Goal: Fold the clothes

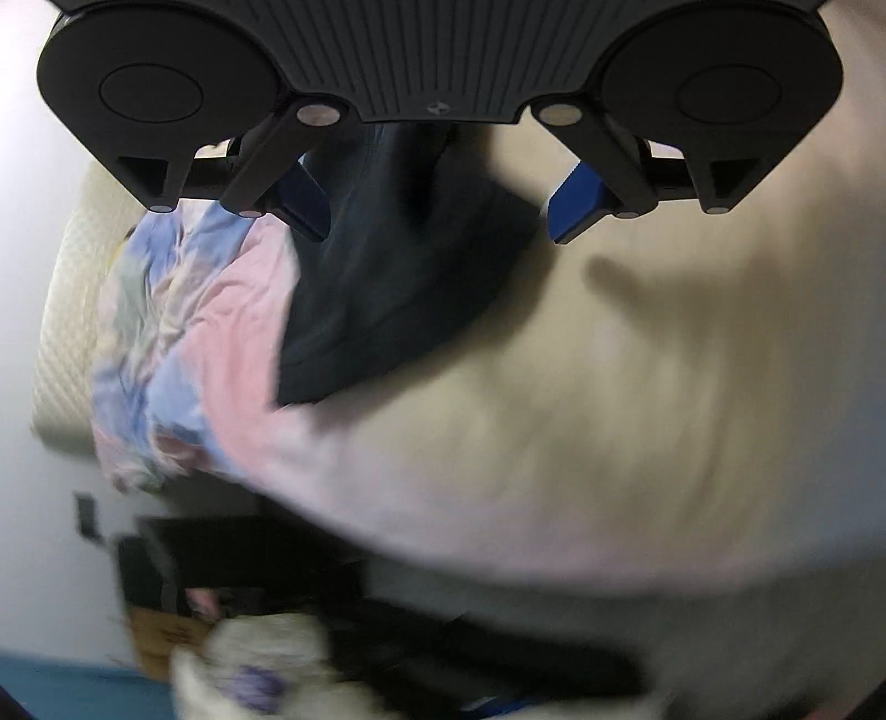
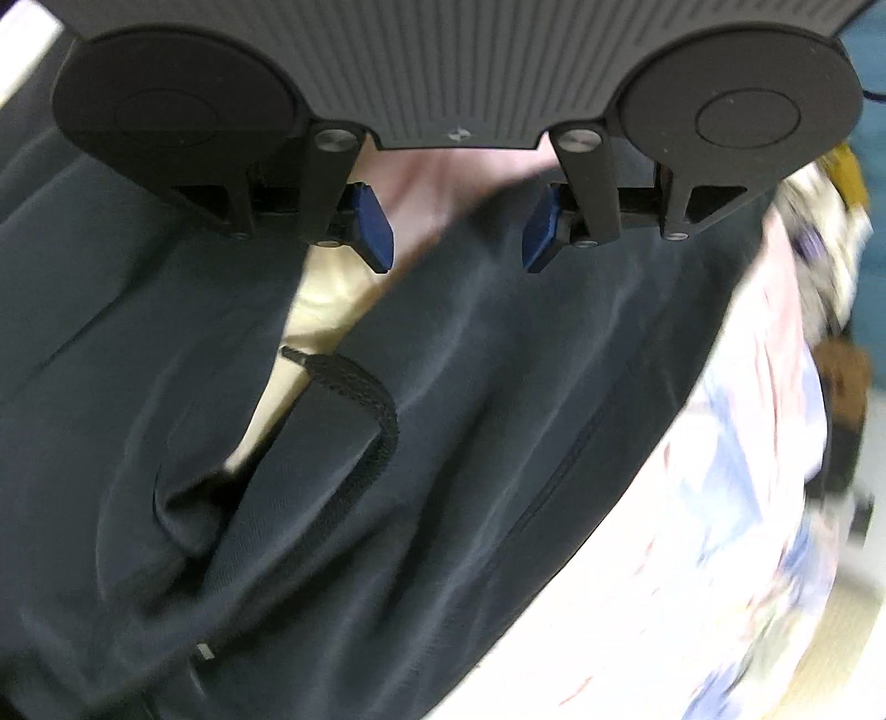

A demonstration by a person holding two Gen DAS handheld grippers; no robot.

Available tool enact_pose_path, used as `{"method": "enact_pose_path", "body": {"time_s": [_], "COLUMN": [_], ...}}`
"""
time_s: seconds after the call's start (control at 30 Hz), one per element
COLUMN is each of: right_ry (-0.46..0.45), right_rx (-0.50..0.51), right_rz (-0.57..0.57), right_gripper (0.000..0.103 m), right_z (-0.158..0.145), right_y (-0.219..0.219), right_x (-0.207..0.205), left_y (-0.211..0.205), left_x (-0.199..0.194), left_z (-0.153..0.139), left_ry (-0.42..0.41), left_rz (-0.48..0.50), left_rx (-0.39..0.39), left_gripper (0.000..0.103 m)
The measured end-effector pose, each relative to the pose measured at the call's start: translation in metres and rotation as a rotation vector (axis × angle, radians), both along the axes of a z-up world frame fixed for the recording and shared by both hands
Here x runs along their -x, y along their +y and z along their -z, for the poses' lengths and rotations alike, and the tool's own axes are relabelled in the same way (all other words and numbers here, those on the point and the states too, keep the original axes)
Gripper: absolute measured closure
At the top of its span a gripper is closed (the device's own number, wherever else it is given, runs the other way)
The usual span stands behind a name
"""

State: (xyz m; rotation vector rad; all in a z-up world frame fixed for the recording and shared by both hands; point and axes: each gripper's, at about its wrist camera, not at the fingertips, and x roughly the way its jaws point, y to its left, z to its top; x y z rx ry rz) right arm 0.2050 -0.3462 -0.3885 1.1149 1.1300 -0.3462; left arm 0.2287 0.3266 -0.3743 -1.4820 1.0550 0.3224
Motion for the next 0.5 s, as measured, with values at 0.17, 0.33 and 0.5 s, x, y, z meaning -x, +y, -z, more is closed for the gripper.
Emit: {"method": "enact_pose_path", "body": {"time_s": [0.17,0.33,0.5], "right_ry": [0.014,0.045,0.026], "right_rx": [-0.088,-0.092,-0.004], "right_rz": [0.15,0.124,0.032], "right_gripper": [0.049,0.066,0.095], "right_z": [0.016,0.019,0.004], "right_y": [-0.006,-0.005,-0.001], "right_x": [-0.006,-0.027,-0.042], "left_y": [-0.031,-0.038,-0.033], "left_x": [0.015,-0.004,-0.03], "left_z": [0.033,0.036,0.002], "left_ry": [-0.003,0.004,0.033], "left_rz": [-0.173,-0.205,-0.068], "left_rx": [0.167,0.15,-0.008], "left_gripper": [0.022,0.071,0.096]}}
